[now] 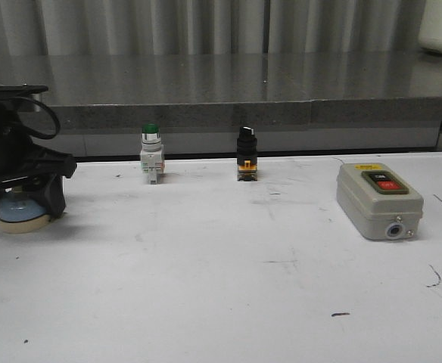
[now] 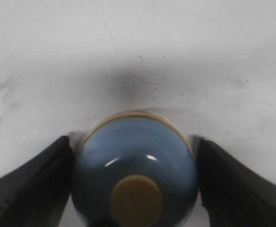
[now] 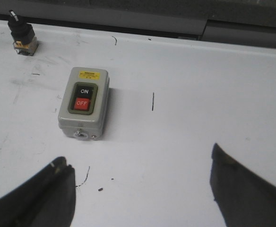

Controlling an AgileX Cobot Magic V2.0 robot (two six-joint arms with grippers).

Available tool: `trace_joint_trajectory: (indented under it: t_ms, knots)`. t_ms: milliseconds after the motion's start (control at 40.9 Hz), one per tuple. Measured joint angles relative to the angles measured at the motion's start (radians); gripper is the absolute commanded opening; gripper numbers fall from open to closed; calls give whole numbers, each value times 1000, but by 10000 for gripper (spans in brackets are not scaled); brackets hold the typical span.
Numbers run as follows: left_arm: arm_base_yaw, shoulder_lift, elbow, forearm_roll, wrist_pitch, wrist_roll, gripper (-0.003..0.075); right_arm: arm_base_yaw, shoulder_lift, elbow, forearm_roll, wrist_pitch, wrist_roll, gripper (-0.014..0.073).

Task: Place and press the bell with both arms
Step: 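Lower the left gripper and grasp the blue service bell, then carry the bell with the left gripper toward the table center and lower it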

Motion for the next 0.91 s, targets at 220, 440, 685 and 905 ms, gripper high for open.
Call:
trace_joint_trajectory:
  t_ms: [220,440,685,905]
  knots:
    - [-100,-58,-10,2,34,25,337,0,0,0,0,0,0,601]
    - [-281,-82,-108,2,94,62,337,0,0,0,0,0,0,601]
    - [-461,29,-242,43,142,75,337,0,0,0,0,0,0,601]
    - [-502,144,-319,62,168,75,340,0,0,0,0,0,0,601]
